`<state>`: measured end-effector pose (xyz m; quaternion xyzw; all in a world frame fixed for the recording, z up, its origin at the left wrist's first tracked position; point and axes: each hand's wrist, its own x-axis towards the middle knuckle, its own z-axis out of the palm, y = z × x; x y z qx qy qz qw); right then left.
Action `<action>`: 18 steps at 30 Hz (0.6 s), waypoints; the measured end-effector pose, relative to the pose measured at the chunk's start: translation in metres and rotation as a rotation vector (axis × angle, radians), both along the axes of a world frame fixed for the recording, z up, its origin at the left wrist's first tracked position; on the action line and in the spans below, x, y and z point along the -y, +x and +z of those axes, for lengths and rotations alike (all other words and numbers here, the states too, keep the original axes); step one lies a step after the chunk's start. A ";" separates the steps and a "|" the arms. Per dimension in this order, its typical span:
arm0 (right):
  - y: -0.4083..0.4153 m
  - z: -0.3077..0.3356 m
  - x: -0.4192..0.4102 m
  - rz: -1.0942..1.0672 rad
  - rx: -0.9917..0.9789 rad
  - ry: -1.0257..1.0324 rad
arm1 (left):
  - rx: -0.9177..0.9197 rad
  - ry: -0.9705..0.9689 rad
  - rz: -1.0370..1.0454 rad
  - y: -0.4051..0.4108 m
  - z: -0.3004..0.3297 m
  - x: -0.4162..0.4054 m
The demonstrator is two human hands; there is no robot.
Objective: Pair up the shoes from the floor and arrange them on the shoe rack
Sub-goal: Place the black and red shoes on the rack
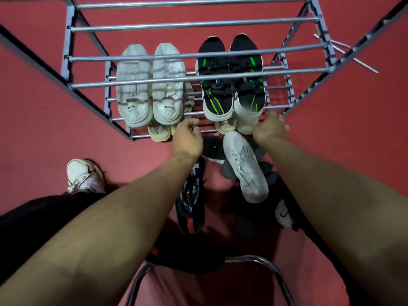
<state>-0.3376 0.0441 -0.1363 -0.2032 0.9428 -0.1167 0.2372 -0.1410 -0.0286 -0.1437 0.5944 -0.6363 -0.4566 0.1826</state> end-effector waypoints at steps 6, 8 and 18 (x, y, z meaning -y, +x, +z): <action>0.054 -0.017 -0.071 0.080 0.290 0.331 | 0.068 0.106 0.049 0.074 -0.019 -0.058; 0.065 -0.030 -0.095 -0.009 0.327 0.364 | 0.124 0.146 0.056 0.095 -0.017 -0.069; 0.149 -0.048 -0.119 0.407 -0.294 0.076 | 0.701 0.403 -0.480 0.189 -0.065 -0.114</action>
